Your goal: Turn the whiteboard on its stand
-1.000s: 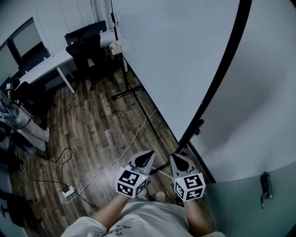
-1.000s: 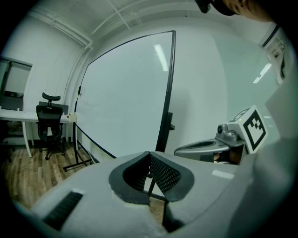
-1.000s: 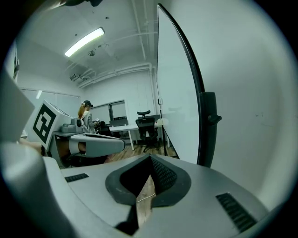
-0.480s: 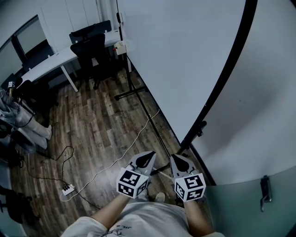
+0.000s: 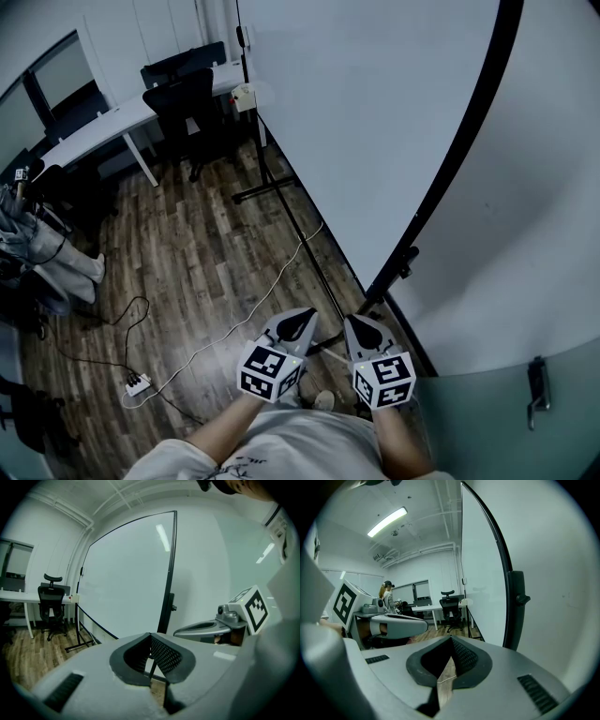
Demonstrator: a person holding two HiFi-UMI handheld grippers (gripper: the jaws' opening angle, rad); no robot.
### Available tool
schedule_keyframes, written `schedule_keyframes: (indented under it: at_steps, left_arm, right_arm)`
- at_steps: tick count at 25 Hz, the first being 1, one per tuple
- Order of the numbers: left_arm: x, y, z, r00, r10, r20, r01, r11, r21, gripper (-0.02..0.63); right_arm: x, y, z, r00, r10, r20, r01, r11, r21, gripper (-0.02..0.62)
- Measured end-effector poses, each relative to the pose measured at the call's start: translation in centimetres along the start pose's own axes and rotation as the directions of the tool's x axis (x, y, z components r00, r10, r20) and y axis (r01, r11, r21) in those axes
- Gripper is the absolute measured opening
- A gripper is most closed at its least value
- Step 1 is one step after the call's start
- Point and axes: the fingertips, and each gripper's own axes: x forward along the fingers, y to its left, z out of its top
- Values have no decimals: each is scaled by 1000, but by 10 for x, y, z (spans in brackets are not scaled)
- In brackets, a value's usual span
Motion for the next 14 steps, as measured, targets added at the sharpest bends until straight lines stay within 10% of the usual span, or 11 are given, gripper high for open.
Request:
schedule_keyframes:
  at_steps: [14]
  left_arm:
    - [-2, 2, 6, 1000, -4, 4, 4, 1000, 7, 11]
  right_arm:
    - [6, 7, 4, 1000, 25, 1, -25, 1000, -8, 6]
